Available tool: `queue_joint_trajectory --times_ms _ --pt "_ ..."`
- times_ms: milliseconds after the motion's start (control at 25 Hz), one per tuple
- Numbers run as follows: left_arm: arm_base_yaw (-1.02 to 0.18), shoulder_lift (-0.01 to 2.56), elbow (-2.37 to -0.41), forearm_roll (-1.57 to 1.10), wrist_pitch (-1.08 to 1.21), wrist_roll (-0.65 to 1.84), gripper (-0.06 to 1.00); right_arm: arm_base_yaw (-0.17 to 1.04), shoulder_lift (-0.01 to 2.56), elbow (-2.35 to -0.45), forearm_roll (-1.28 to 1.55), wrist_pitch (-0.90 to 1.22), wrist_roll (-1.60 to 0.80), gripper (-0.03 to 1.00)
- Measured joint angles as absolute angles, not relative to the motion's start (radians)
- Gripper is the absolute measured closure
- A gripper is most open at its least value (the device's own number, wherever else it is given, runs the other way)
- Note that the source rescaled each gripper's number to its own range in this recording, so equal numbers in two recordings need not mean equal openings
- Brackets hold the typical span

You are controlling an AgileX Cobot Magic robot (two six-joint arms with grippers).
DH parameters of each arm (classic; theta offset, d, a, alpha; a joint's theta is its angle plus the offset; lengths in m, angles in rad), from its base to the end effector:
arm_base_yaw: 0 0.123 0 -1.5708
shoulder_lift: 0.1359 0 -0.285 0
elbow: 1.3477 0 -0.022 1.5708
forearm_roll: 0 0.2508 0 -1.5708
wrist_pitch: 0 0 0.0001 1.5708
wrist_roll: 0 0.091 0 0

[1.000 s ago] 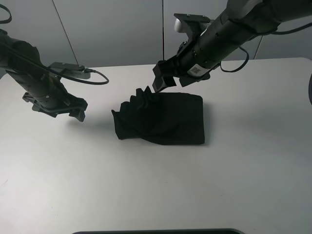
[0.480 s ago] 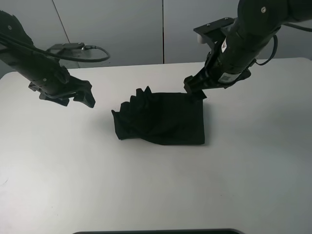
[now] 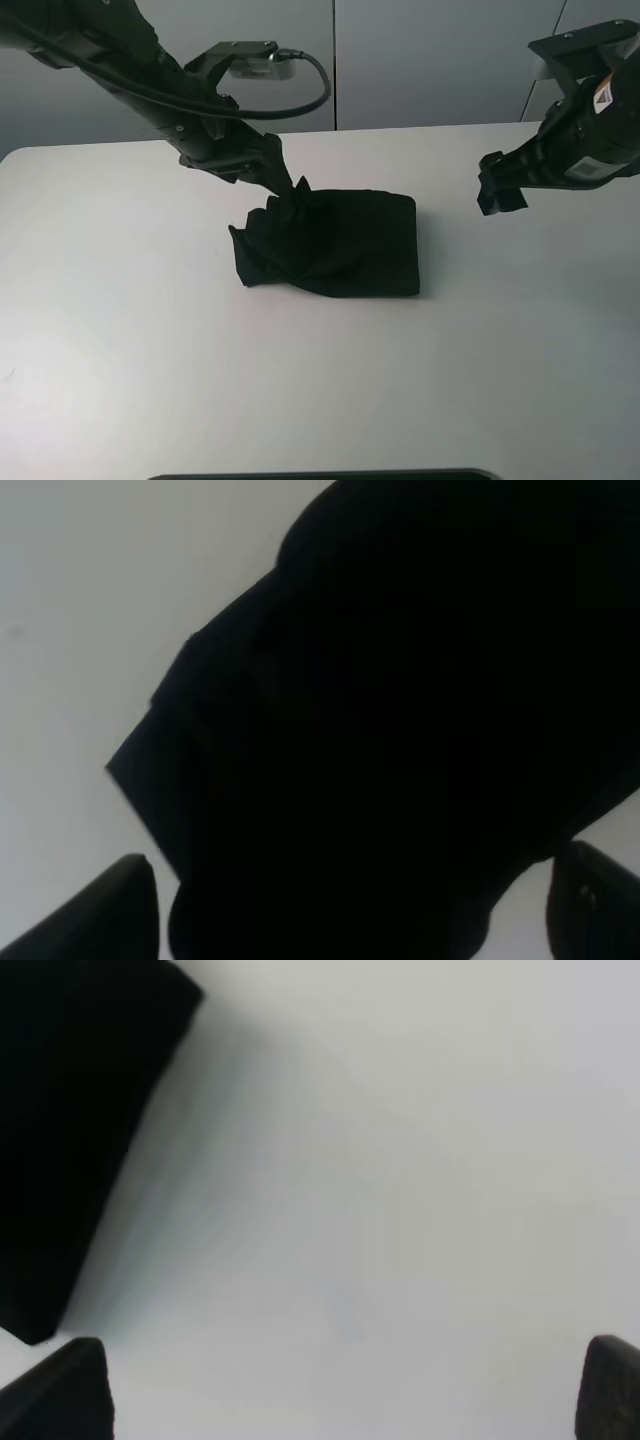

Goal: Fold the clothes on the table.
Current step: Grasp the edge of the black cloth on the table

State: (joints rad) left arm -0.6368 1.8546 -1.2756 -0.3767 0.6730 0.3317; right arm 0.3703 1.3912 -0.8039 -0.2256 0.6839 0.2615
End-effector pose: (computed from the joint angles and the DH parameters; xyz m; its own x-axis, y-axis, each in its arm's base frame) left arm 0.2974 -0.2459 0.2041 -0.7058 0.5604 -0.4333 0.6802 0.7070 -0.1937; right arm 0.2406 0.0796 0.2237 -0.8819 -0.2517 -0.3985 -0.2326 0.9678 -0.0966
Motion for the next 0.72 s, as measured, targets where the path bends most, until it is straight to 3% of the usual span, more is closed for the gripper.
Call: queue_joint_trajectory --times_ms 400,720 --pt "-0.761 2.146 -1.730 -0.102 0.991 0.163 -0.05 0.369 1.370 -0.794 -0.192 0.687 0.269 -0.03" --pt "-0.797 2.279 -1.836 0.067 1.153 0.045 -0.05 0.369 1.370 -0.794 -0.175 0.673 0.271 -0.03"
